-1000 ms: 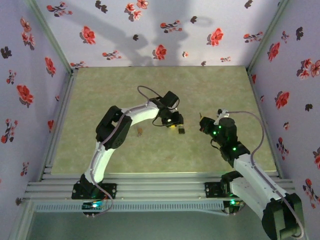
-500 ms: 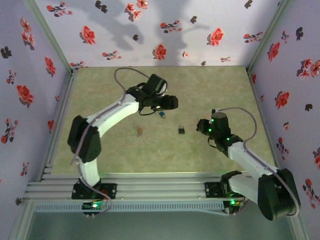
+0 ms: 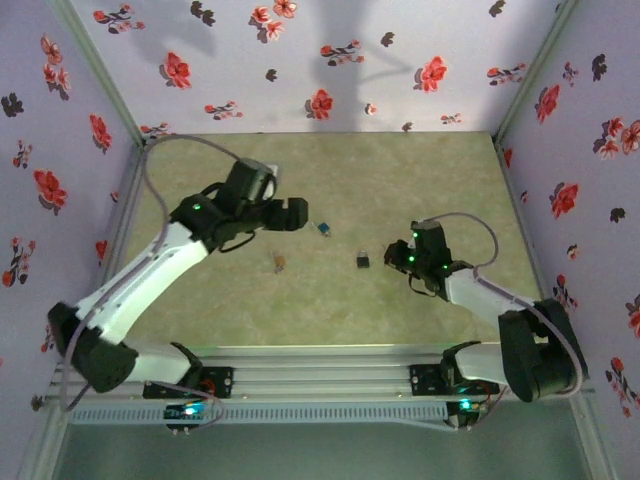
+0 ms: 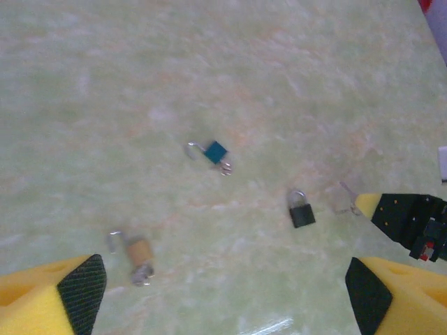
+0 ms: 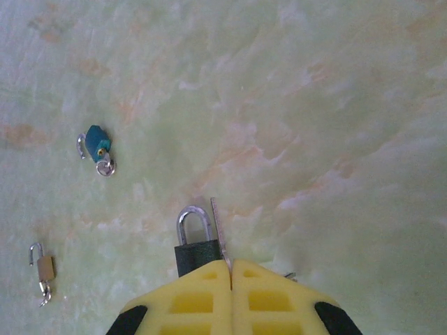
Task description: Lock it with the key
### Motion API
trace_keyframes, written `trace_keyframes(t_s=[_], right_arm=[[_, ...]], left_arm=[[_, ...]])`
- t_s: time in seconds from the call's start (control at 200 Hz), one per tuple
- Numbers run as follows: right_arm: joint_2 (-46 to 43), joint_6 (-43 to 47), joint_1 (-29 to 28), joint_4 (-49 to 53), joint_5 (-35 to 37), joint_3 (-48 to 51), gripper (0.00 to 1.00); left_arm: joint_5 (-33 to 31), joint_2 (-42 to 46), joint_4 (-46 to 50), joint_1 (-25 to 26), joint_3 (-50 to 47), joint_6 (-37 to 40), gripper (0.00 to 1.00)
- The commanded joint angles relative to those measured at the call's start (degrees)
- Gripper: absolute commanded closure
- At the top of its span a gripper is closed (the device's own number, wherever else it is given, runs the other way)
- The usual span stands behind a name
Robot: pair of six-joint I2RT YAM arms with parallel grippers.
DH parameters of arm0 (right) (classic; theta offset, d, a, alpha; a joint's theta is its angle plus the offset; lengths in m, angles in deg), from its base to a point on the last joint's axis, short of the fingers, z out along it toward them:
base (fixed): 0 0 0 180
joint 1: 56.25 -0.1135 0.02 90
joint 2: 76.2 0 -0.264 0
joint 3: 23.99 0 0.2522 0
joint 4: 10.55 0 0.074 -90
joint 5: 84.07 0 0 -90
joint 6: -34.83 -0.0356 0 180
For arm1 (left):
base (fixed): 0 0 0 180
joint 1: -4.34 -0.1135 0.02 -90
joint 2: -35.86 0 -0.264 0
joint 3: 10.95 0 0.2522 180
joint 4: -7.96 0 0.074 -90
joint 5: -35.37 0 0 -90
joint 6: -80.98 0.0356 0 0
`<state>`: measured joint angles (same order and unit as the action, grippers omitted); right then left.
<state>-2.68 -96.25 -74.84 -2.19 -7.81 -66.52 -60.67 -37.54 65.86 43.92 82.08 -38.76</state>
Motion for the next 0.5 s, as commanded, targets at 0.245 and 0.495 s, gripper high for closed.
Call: trace_keyframes(t_s=[0.245, 0.495], right_arm=[[5.69, 0.29, -1.23, -2.83, -2.61, -3.9, 1.0], [8.64, 0.39, -1.97, -2.78, -2.66, -5.14, 1.0]], left_arm=[[-14.32, 14.52, 5.5, -5.82, -10.74, 7.09, 0.0], [-15.19, 20.67, -1.32, -9.89, -19.03, 4.89, 0.0]])
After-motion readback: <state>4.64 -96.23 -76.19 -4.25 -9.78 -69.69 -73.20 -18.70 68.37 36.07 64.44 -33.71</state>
